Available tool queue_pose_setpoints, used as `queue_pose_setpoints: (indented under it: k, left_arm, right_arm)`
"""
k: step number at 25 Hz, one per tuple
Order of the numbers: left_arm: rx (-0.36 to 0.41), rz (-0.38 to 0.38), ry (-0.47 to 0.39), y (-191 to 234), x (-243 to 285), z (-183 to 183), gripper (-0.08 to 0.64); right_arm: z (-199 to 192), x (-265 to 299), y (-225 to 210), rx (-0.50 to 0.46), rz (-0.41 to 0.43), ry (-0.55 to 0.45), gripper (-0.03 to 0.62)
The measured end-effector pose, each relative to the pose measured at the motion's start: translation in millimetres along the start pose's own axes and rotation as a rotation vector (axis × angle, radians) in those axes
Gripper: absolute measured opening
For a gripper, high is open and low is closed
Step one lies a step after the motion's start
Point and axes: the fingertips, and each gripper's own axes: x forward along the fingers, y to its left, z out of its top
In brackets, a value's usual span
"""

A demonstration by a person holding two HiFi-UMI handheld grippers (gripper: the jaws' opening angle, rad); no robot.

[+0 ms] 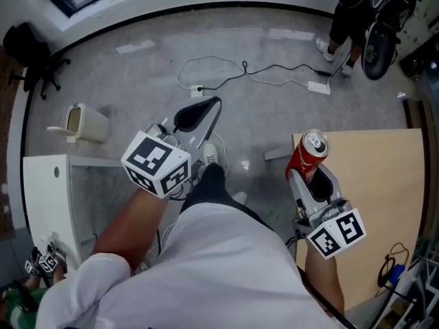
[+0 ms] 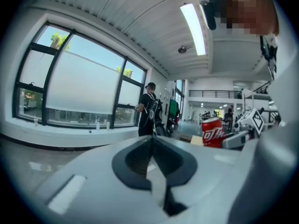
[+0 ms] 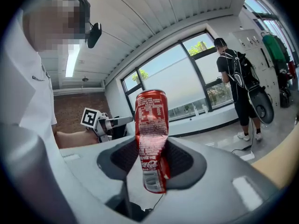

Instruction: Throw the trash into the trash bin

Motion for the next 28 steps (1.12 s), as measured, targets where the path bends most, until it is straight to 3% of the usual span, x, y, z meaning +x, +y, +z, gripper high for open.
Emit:
queue_pose_setpoints:
  k: [4, 10, 18, 28]
  left_arm:
    - [-0.015, 0.036, -0.017, 21.7, -12.8, -3.7, 0.008]
    - [-0.065, 0.111, -0.008, 88.2, -18.7, -12.1, 0.008]
    - [-0.186, 0.155, -0.018, 152.7, -1.4, -10.1, 0.008]
    - [-0.157, 0.191, -0.063, 233.5, -0.3, 9.9, 0.008]
  right_arm:
    - [-0.7, 32.0, 2.5, -0.010, 0.059, 0.048, 0.175]
    - [9.8, 103.1, 4.0, -0.022, 0.118, 0.104, 0.175]
    - [33.5, 201.9, 6.3, -0.025, 0.201, 0.170, 0.175]
    - [63.2, 314.7, 18.6, -0.068, 0.270, 0.163, 0.175]
